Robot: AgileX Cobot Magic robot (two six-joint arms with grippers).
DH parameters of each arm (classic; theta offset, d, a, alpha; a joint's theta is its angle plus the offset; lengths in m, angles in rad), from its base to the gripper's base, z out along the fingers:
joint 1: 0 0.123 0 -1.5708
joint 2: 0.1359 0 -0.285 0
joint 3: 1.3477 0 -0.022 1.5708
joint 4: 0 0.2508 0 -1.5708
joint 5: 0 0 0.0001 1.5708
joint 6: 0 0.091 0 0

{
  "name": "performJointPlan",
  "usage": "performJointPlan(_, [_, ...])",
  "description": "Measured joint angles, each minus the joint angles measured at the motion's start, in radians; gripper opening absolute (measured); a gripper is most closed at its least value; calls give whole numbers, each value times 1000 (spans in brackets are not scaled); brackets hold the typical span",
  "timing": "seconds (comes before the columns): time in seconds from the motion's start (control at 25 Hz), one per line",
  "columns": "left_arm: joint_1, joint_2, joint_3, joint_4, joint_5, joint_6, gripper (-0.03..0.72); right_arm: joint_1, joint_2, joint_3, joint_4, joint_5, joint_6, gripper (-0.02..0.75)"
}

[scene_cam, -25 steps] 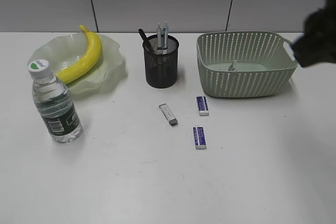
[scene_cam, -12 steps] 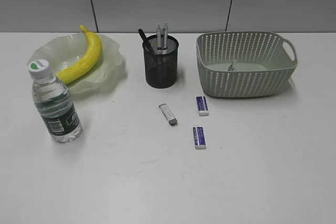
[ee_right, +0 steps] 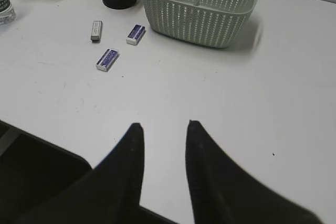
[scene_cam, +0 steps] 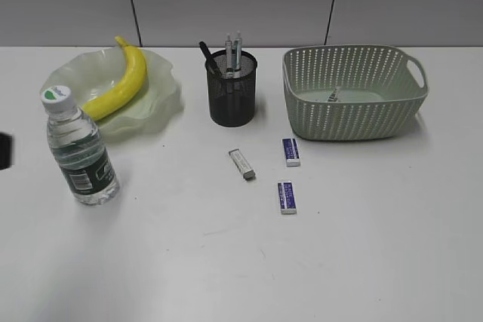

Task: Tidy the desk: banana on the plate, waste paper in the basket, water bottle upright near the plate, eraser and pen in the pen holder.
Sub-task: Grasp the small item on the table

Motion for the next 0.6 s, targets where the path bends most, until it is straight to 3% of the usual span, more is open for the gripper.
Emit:
performJointPlan(0.16, [-7,372,-103,-130,-73,59,246,0,0,0,1,0,-3,235])
performJointPlan(0.36, [-104,714,-318,-150,-116,53,246,0,0,0,1,0,-6,235])
performJointPlan(0.44, [-146,846,-409,-125,-120,-18,246,0,0,0,1,-1,-6,234])
performJointPlan(0.6, [-172,1072,-600,-2,-79,-290,246,0,0,0,1,-1,-6,233])
